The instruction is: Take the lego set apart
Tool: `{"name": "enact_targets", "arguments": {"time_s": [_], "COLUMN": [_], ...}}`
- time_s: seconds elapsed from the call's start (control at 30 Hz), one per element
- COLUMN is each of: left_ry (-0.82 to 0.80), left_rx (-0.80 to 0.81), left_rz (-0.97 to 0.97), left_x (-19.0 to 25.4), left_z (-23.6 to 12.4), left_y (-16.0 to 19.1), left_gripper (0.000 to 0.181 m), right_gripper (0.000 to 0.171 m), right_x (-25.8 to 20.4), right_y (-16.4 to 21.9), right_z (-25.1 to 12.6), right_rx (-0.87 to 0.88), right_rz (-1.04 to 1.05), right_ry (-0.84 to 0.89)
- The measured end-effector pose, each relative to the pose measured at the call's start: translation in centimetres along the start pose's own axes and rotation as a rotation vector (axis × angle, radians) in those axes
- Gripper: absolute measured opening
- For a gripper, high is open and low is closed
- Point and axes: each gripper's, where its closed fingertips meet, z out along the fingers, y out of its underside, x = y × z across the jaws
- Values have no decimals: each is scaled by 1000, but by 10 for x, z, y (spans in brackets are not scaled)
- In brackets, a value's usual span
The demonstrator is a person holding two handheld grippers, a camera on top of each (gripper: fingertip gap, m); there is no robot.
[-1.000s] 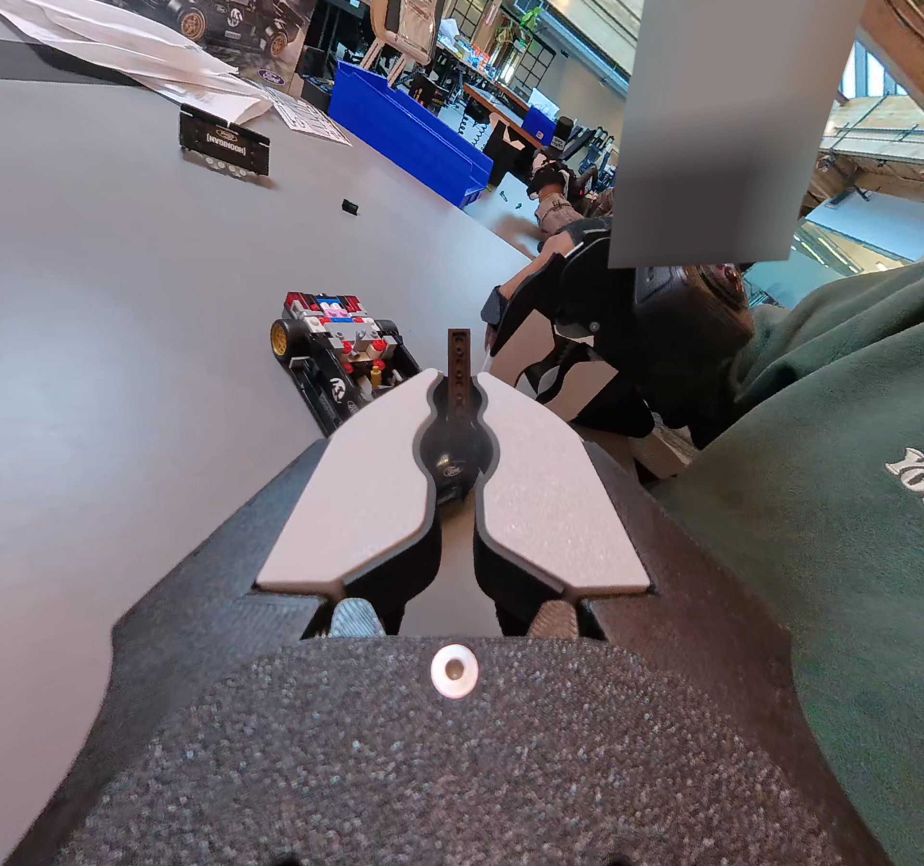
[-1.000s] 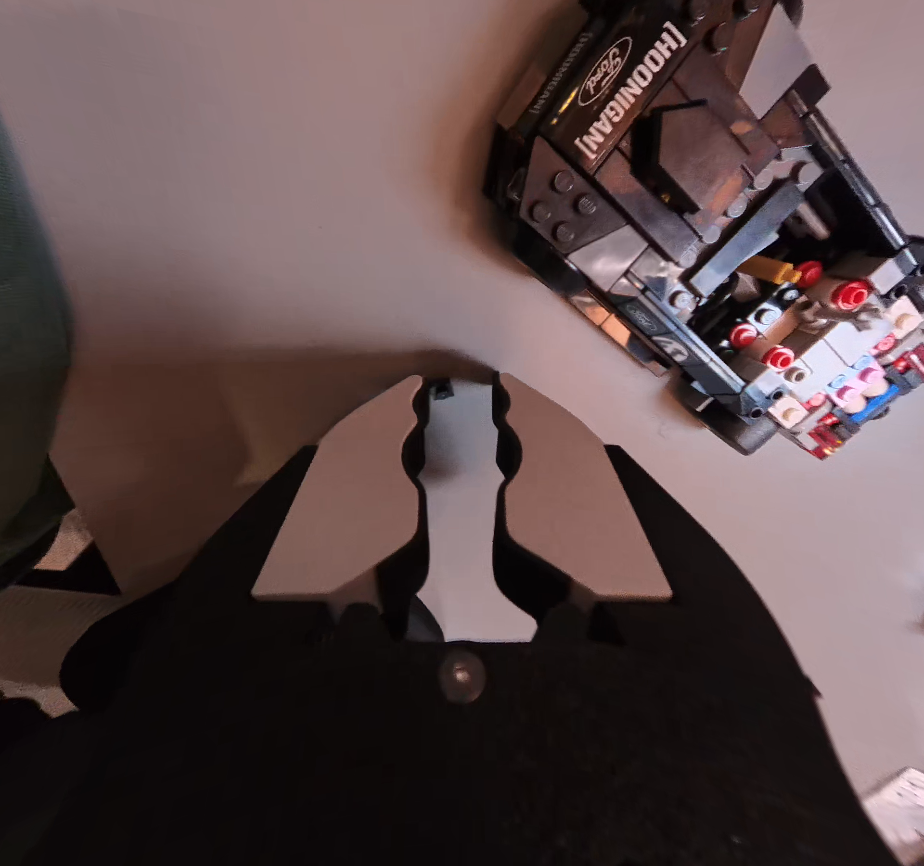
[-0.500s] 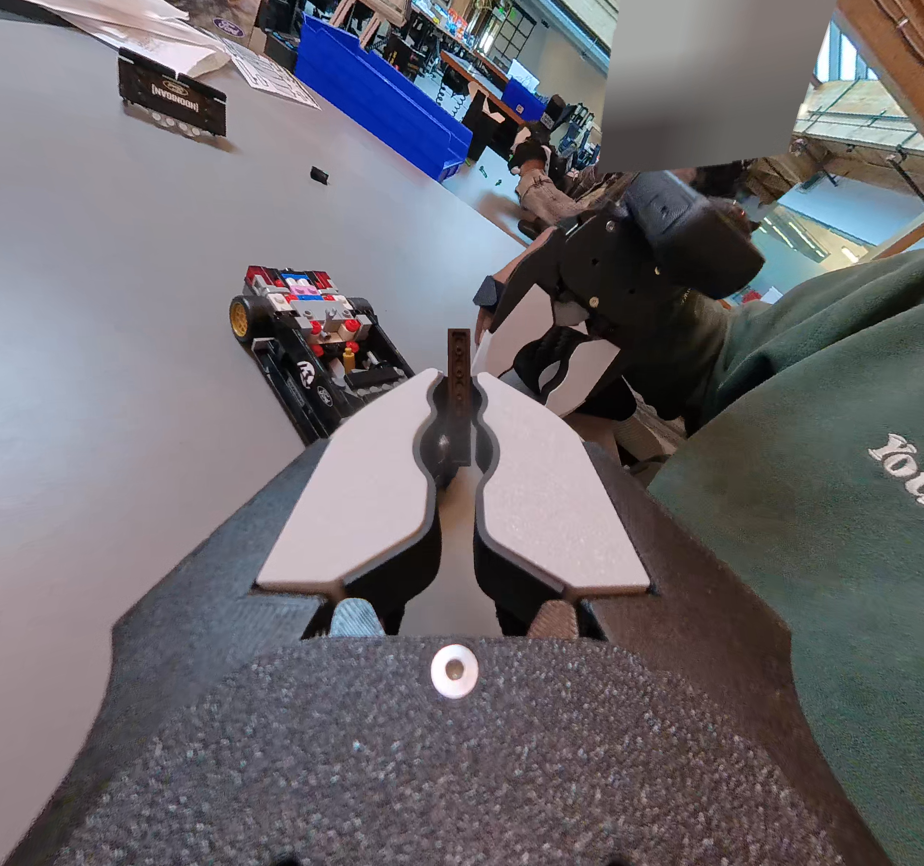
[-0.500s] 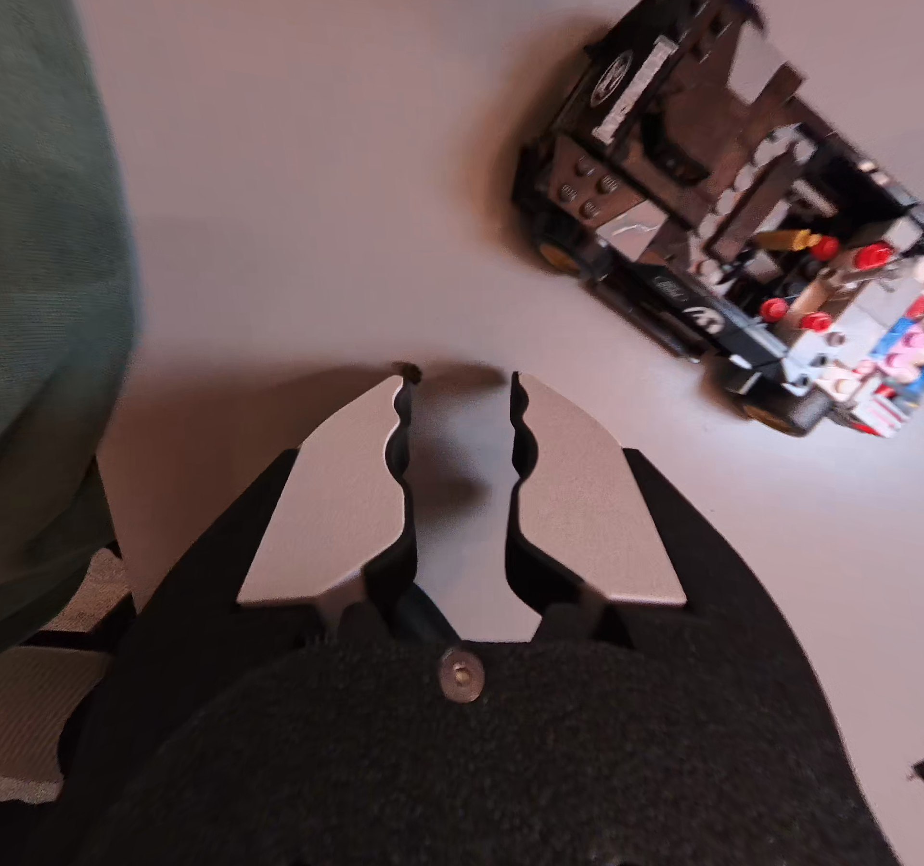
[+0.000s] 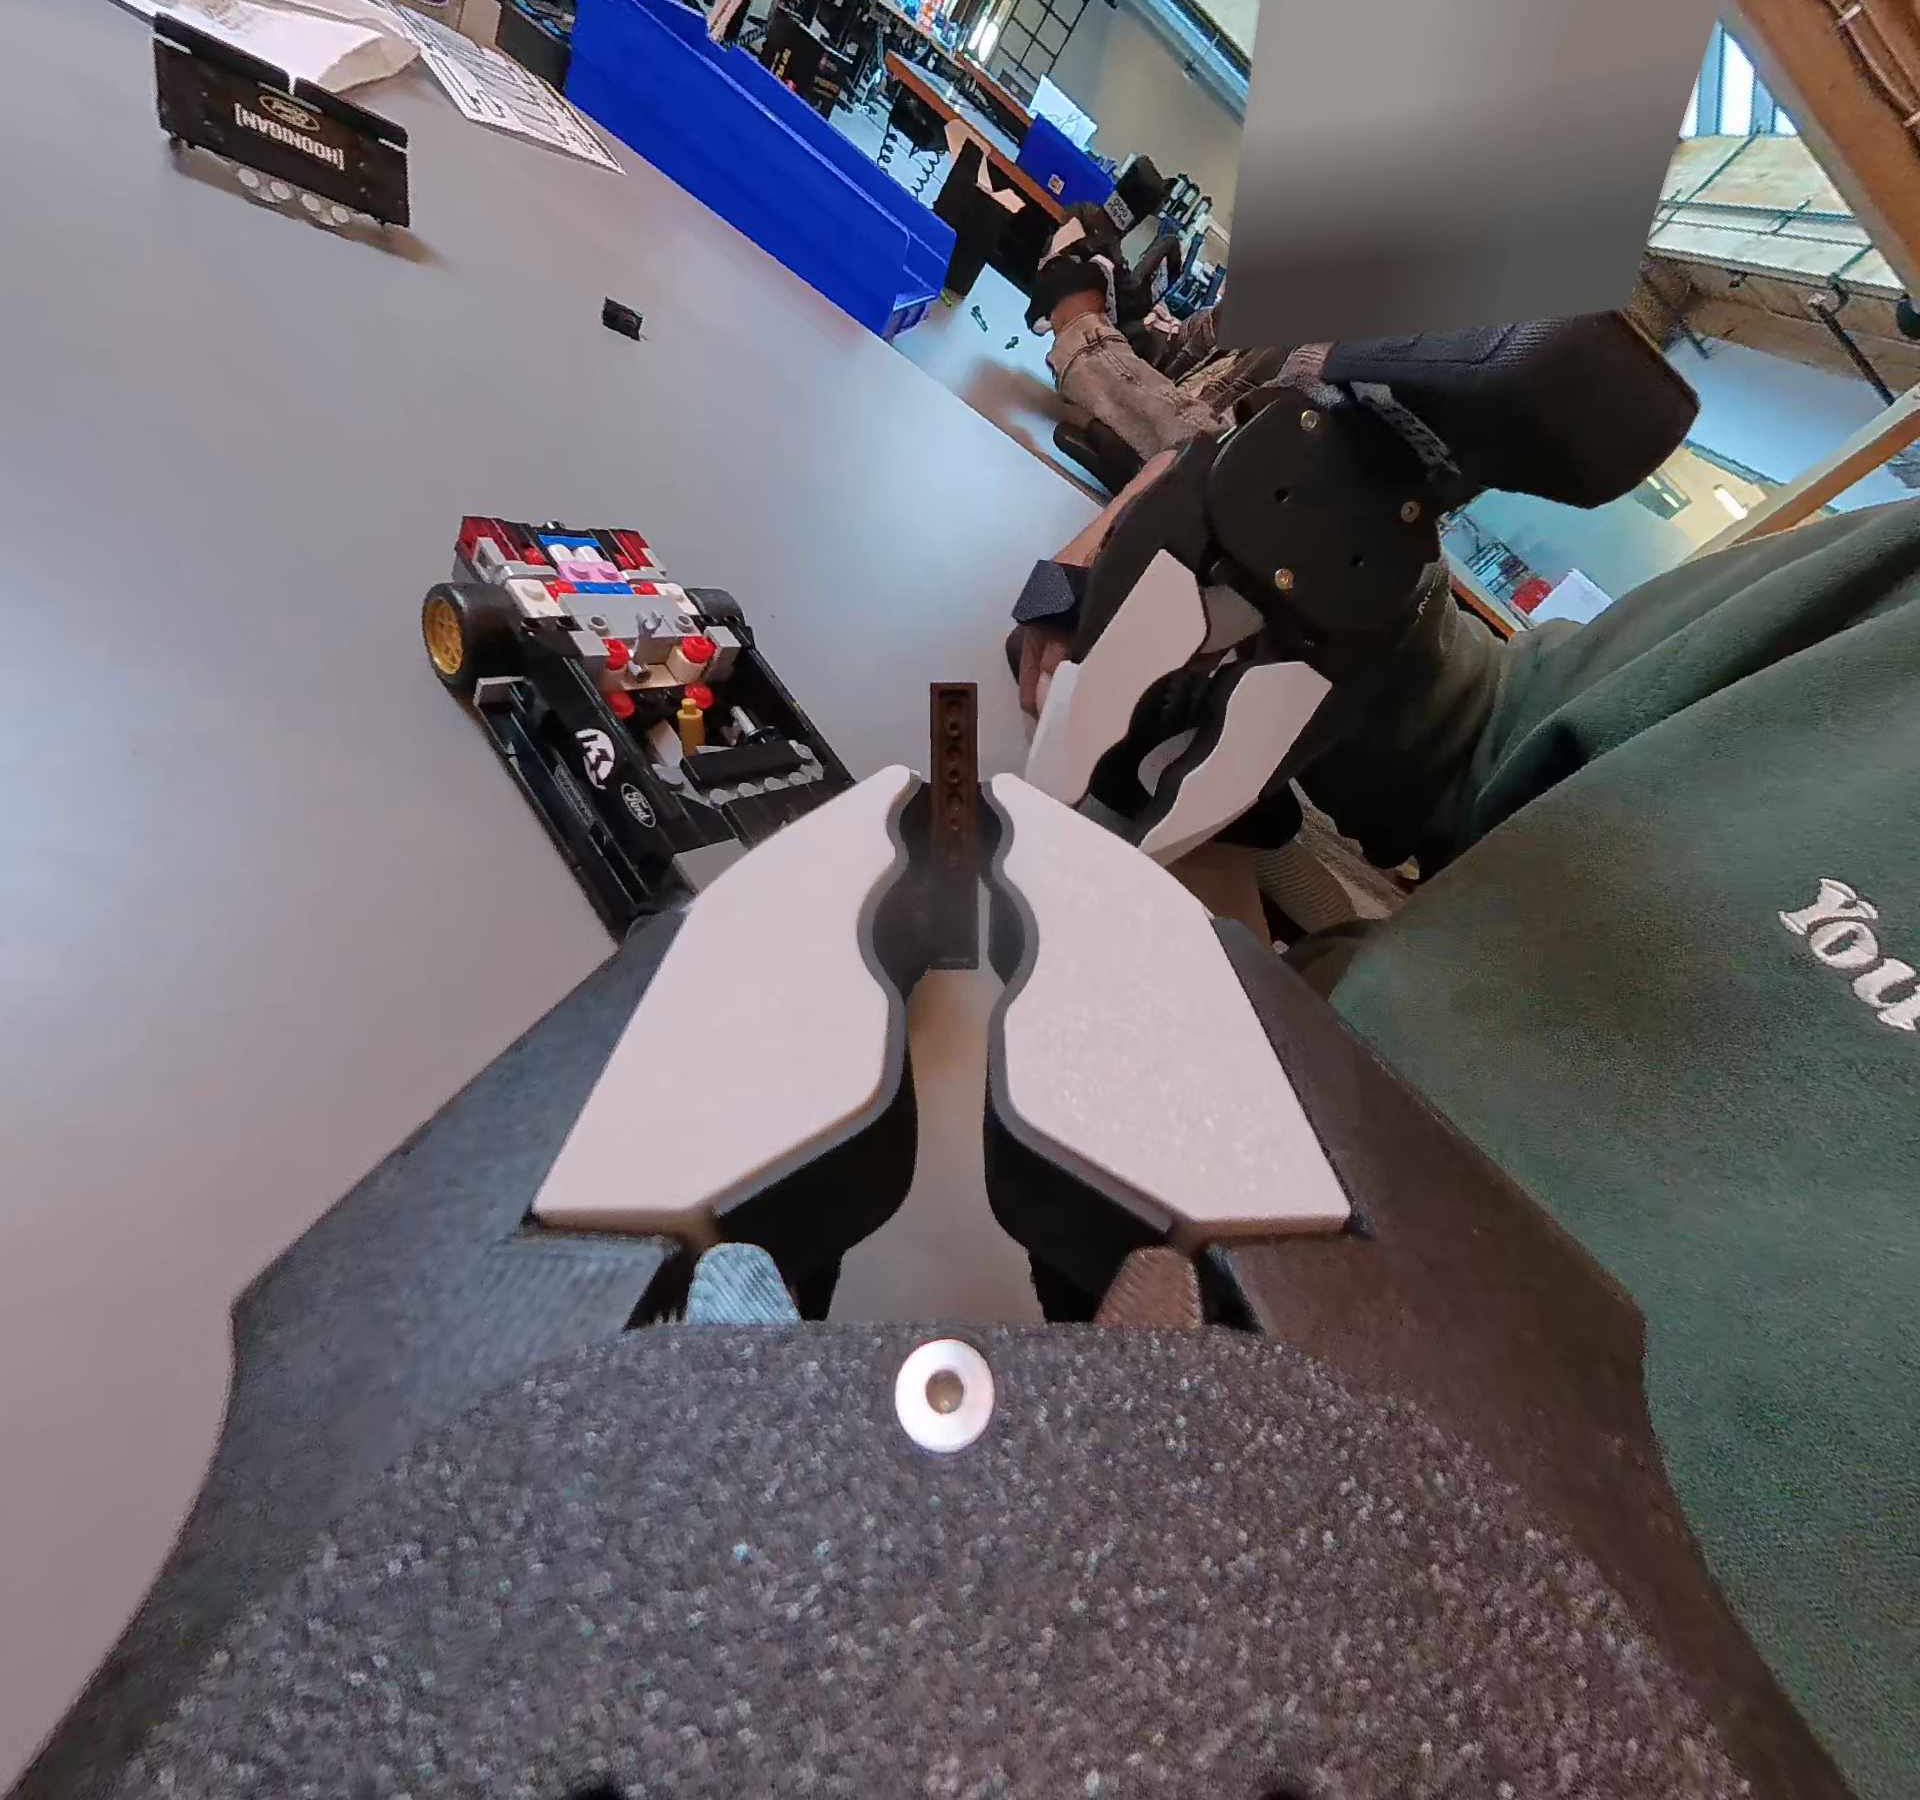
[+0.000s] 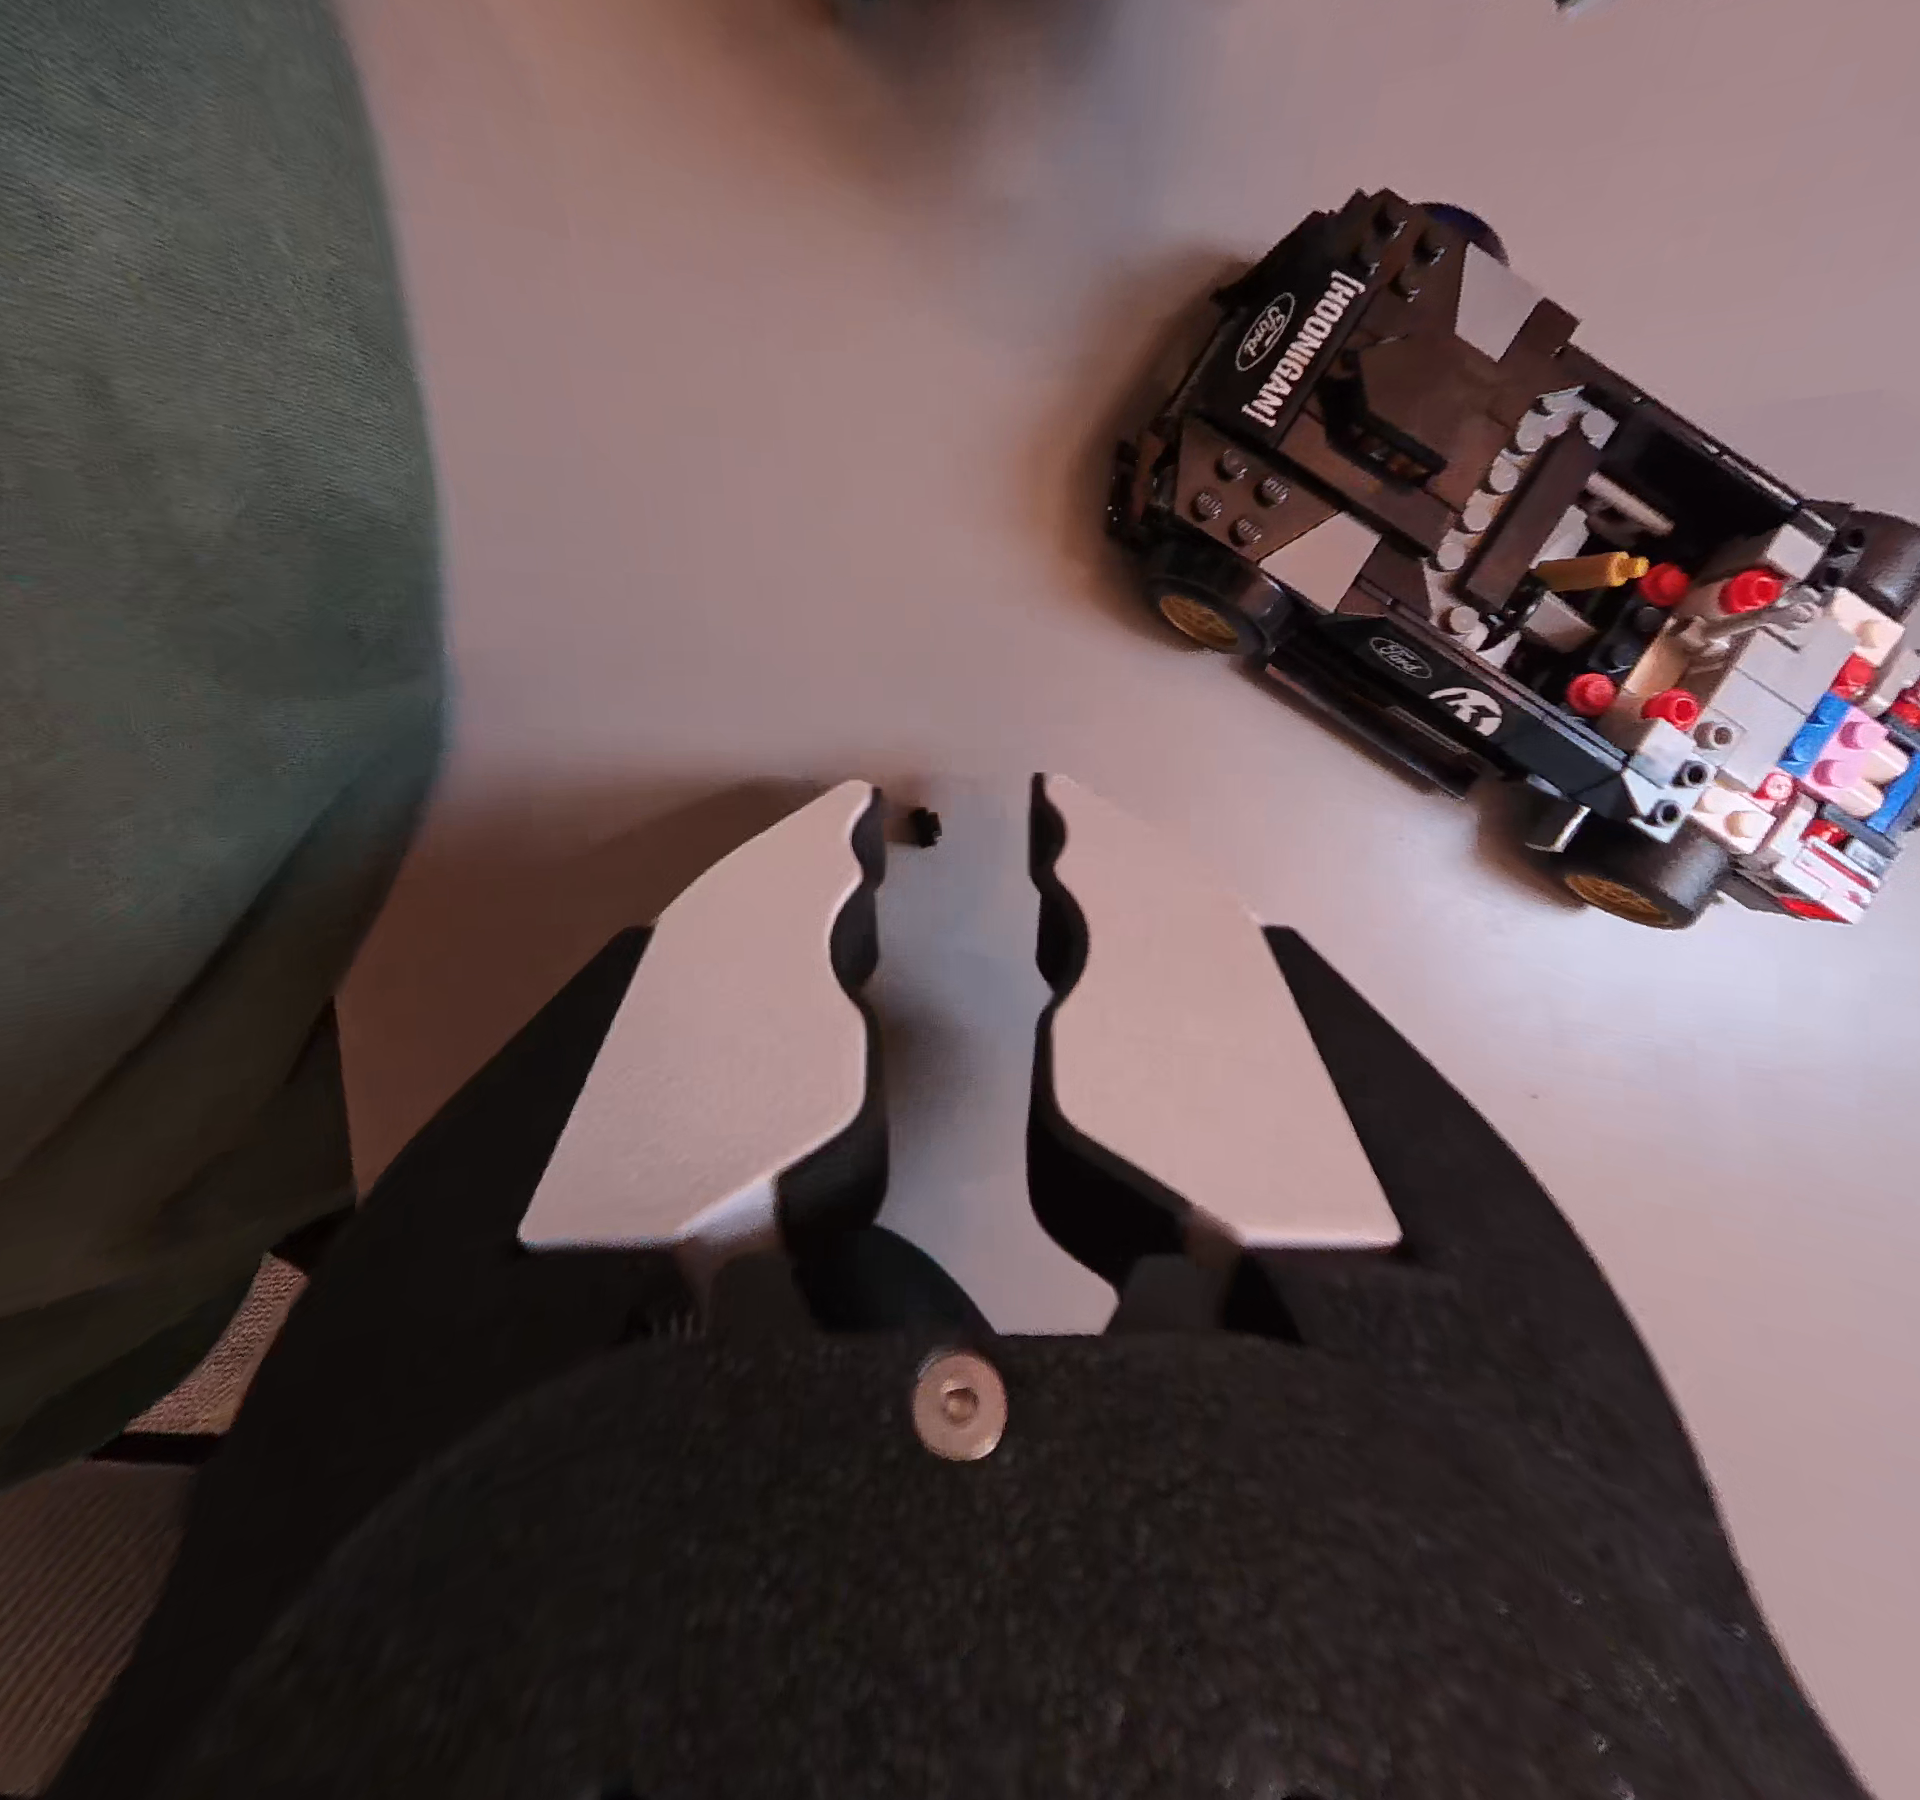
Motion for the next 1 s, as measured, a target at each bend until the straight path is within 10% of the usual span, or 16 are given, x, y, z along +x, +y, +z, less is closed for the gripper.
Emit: {"name": "enact_targets", "arguments": {"time_s": [0.4, 0.63, 1.0], "left_ry": [-3, -7, -2], "left_rx": [-16, -21, -27], "left_rz": [-2, -5, -6], "left_x": [-1, -2, 0], "left_z": [1, 1, 2], "left_y": [3, 5, 6], "left_gripper": [9, 9, 9], "right_gripper": [5, 5, 29], "right_x": [2, 78, 53], "right_y": [12, 24, 37], "right_z": [12, -9, -2], "right_rx": [-30, -71, -50], "right_rz": [-30, -60, 119], "right_ry": [37, 457, 239]}}
